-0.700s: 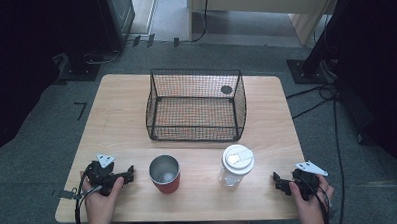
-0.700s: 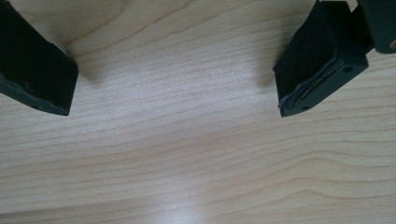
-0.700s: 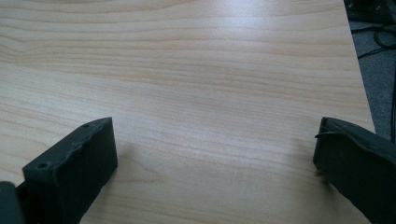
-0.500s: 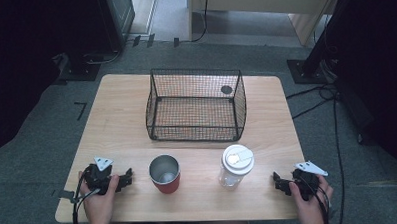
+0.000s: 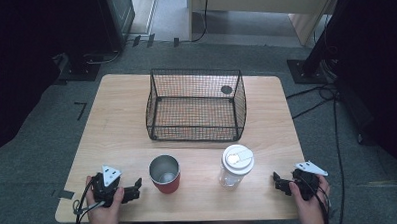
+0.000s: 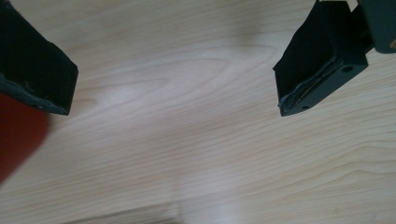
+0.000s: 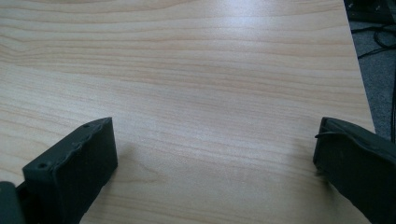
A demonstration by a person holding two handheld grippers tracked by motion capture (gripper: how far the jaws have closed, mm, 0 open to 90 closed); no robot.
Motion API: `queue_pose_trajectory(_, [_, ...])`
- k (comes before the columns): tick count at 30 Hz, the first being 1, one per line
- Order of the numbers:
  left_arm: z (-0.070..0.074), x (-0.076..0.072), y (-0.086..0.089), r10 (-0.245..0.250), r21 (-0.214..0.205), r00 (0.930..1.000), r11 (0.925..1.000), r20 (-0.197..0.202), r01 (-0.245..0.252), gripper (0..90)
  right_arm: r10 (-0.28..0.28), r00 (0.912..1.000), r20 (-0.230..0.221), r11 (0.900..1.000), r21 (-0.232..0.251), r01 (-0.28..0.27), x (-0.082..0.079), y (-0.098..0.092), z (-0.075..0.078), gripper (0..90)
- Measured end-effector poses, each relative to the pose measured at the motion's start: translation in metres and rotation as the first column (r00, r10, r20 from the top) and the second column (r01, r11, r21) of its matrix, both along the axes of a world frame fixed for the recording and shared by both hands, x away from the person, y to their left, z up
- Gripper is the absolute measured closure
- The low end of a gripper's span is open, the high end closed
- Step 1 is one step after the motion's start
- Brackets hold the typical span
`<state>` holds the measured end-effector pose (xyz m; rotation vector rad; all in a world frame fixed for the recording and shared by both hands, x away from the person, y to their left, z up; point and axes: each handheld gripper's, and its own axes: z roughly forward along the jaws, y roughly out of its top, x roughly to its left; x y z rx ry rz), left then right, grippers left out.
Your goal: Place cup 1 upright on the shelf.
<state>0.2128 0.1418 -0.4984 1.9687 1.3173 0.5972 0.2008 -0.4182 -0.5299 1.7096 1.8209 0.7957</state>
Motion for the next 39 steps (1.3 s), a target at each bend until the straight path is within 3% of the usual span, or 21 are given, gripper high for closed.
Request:
queue_pose_trajectory(6, [-0.001, -0.008, -0.011, -0.073, -0.047, 0.9972, 0.9962, 0.013, 0.074, 0.0, 0.000, 1.0000, 0.000, 1.0000, 0.000, 0.000, 0.000, 0.000, 0.000, 0.0])
queue_pose_trajectory(9, [-0.004, -0.013, -0.019, -0.112, -0.043, 0.9937, 0.9928, 0.007, 0.112, 0.0, 0.000, 1.0000, 0.000, 1.0000, 0.001, 0.000, 0.000, 0.000, 0.000, 0.0])
queue_pose_trajectory(14, [-0.004, -0.019, -0.031, -0.187, -0.021, 0.9823, 0.9821, 0.009, 0.187, 0.0, 0.000, 1.0000, 0.000, 1.0000, 0.001, 0.000, 0.000, 0.000, 0.000, 0.0])
queue_pose_trajectory(20, [0.000, -0.025, -0.039, -0.236, -0.082, 0.9715, 0.9680, 0.023, 0.237, 0.0, 0.000, 1.0000, 0.000, 1.0000, 0.000, 0.000, 0.000, 0.000, 0.000, 0.0])
queue_pose_trajectory(29, [0.017, -0.028, -0.055, -0.283, -0.125, 0.9566, 0.9488, 0.069, 0.290, 0.0, 0.000, 1.0000, 0.000, 1.0000, 0.000, 0.000, 0.000, 0.000, 0.000, 0.0])
queue_pose_trajectory(34, [0.019, -0.023, -0.066, -0.275, -0.106, 0.9590, 0.9537, 0.068, 0.281, 0.0, -0.001, 1.0000, -0.001, 1.0000, 0.001, 0.001, 0.000, 0.000, 0.000, 0.0])
queue_pose_trajectory(36, [0.021, -0.023, -0.070, -0.296, -0.110, 0.9520, 0.9466, 0.079, 0.303, 0.0, 0.000, 1.0000, 0.000, 1.0000, 0.000, 0.000, 0.000, 0.000, 0.000, 0.0])
queue_pose_trajectory(39, [0.022, -0.021, -0.076, -0.287, -0.100, 0.9543, 0.9503, 0.082, 0.295, 0.0, -0.001, 1.0000, -0.001, 1.0000, 0.001, 0.001, 0.000, 0.000, 0.000, 0.0])
